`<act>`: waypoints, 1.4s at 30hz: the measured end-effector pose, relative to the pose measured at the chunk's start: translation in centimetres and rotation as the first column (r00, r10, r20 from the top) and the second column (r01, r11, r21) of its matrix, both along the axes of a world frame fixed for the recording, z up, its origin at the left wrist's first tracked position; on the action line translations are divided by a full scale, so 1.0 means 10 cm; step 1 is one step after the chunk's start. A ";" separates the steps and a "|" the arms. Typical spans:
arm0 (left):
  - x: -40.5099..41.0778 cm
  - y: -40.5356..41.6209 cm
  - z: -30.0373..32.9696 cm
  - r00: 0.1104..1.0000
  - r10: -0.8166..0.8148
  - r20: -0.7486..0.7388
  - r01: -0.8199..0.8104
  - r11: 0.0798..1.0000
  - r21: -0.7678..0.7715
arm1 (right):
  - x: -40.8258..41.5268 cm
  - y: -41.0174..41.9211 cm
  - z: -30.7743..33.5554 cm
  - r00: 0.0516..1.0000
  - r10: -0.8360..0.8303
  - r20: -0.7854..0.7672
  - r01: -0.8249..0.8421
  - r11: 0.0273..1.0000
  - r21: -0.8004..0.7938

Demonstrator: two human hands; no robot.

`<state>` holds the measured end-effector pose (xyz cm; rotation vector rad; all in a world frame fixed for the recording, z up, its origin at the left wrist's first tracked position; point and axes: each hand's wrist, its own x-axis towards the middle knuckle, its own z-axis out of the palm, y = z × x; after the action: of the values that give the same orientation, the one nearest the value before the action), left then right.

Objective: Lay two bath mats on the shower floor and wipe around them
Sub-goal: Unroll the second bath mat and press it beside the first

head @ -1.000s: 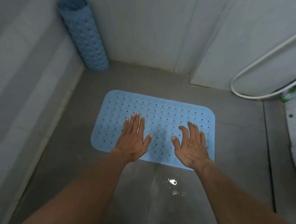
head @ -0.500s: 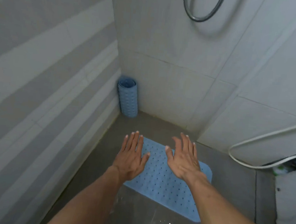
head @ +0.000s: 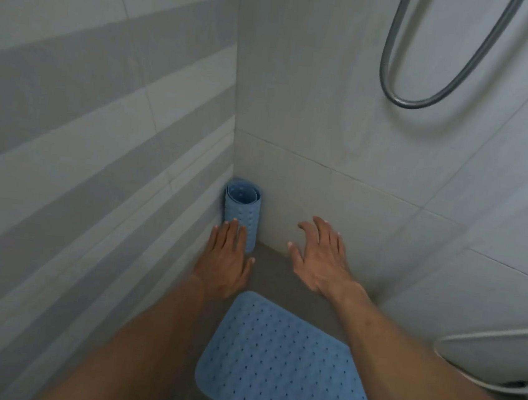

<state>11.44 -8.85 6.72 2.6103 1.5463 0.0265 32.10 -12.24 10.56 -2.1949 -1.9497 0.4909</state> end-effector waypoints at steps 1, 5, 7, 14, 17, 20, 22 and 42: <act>-0.01 0.17 -0.07 0.999 -0.025 -0.039 0.024 0.999 -0.032 | -0.01 0.15 -0.09 1.000 -0.004 0.000 0.004 1.000 0.001; -0.07 0.94 -0.49 0.992 -0.070 -0.109 0.060 0.994 -0.094 | -0.07 0.80 -0.58 1.000 -0.006 0.008 0.007 0.999 -0.053; -0.11 1.35 -0.76 0.994 -0.074 -0.078 0.068 0.995 -0.074 | -0.11 1.16 -0.85 1.000 -0.009 -0.001 0.009 0.994 -0.110; -0.06 2.47 -1.51 0.986 -0.016 -0.165 -0.005 0.992 -0.126 | -0.39 2.28 -1.75 1.000 0.005 0.001 -0.005 0.969 -0.245; 0.00 2.74 -1.76 0.984 -0.014 -0.180 -0.026 0.976 -0.215 | -0.55 2.65 -2.03 1.000 0.002 0.002 -0.001 0.966 -0.257; 0.02 2.93 -1.97 0.983 -0.013 -0.183 -0.040 0.959 -0.280 | -0.65 2.91 -2.25 0.999 -0.021 0.026 0.028 0.952 -0.304; 0.02 3.01 -2.07 0.987 -0.014 -0.160 -0.024 0.972 -0.233 | -0.67 3.02 -2.35 0.997 -0.048 0.057 0.064 0.941 -0.331; 0.12 2.43 -1.91 0.728 0.550 0.409 -0.103 0.678 -0.727 | 0.15 2.03 -1.91 0.899 -0.137 -0.416 0.122 0.991 -0.063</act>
<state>12.60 15.46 -12.36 1.4945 1.4139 0.2636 33.62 8.03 -8.51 -2.0080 -1.5685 0.8974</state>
